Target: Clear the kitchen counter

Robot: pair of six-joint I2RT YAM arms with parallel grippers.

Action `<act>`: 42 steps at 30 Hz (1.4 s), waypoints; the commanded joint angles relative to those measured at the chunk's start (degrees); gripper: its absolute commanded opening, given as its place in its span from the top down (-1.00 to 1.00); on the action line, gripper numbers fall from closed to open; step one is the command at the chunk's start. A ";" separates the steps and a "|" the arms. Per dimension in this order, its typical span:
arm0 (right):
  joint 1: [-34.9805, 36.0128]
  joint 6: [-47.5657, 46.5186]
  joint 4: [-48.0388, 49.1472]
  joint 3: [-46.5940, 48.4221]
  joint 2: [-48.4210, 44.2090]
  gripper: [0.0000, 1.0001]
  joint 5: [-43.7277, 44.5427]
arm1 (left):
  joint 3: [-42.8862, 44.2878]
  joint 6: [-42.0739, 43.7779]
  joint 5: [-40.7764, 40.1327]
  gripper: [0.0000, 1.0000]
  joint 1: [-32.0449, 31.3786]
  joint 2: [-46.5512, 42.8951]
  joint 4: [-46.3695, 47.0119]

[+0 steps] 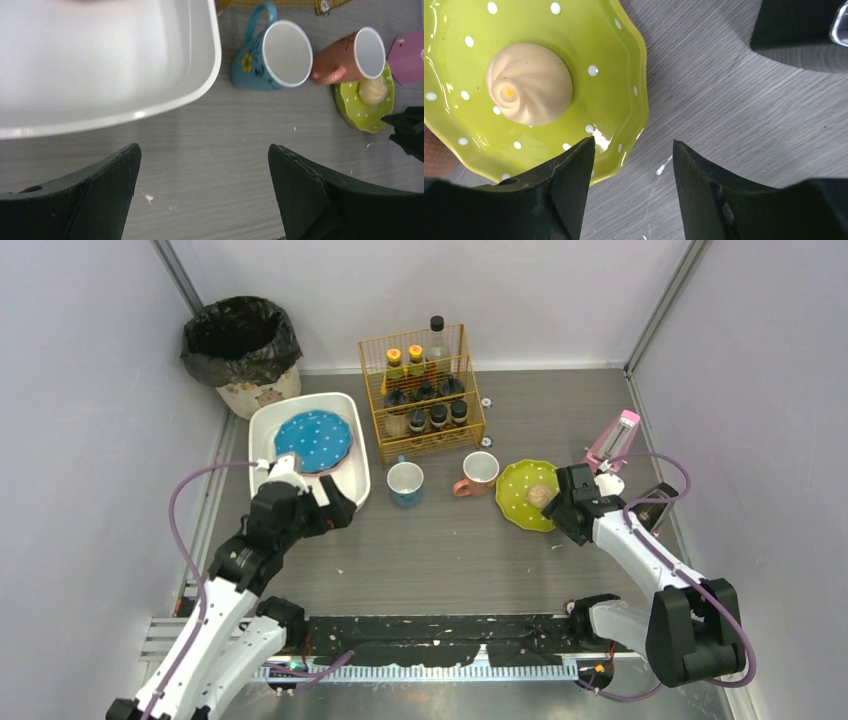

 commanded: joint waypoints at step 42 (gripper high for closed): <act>23.94 -0.95 -0.35 -8.84 -7.91 0.89 -19.72 | -10.39 -10.01 14.54 -0.94 -5.87 -0.45 10.07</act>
